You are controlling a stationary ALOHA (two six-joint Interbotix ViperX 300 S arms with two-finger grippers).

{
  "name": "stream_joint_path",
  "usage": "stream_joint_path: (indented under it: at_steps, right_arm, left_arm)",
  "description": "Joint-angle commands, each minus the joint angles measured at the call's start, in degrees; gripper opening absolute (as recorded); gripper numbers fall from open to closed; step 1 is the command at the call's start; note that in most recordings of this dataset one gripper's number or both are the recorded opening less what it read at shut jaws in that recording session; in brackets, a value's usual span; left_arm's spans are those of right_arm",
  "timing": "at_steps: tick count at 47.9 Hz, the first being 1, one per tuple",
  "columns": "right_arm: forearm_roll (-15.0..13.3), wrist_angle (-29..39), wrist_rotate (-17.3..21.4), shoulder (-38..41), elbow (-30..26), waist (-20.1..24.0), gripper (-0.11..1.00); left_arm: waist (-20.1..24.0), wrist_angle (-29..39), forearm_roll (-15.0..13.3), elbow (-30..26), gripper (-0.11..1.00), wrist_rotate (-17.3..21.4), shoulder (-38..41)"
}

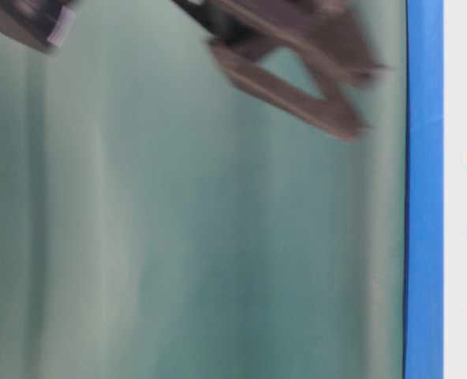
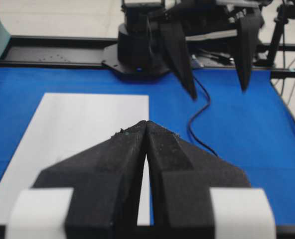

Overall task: Touch the tip of the soldering iron to the mark.
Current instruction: 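Lower the right gripper over the iron handle and close on it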

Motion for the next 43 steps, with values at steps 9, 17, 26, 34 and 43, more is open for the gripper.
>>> stream_joint_path:
  at_steps: [9, 17, 26, 34, 43]
  right_arm:
    - [5.54, -2.72, -0.09, 8.17, -2.64, 0.79, 0.90]
    - [8.61, -6.68, -0.09, 13.89, -3.60, 1.67, 0.90]
    - [10.28, -9.49, -0.09, 19.16, -5.19, 2.55, 0.89]
    - [11.69, -9.84, -0.09, 22.94, -6.50, 2.90, 0.89]
    - [12.22, -11.69, -0.09, 26.19, -7.29, 3.16, 0.89]
  left_arm:
    - [-0.18, -0.62, 0.09, -0.35, 0.00, 0.00, 0.00]
    - [-0.18, -0.62, 0.09, -0.18, 0.00, 0.00, -0.18]
    - [-0.18, -0.70, 0.09, -0.09, 0.00, 0.00, -0.26]
    - [-0.18, -0.70, 0.09, 0.00, 0.00, 0.00, -0.26]
    - [-0.18, -0.62, 0.09, 0.09, 0.00, 0.00, -0.26]
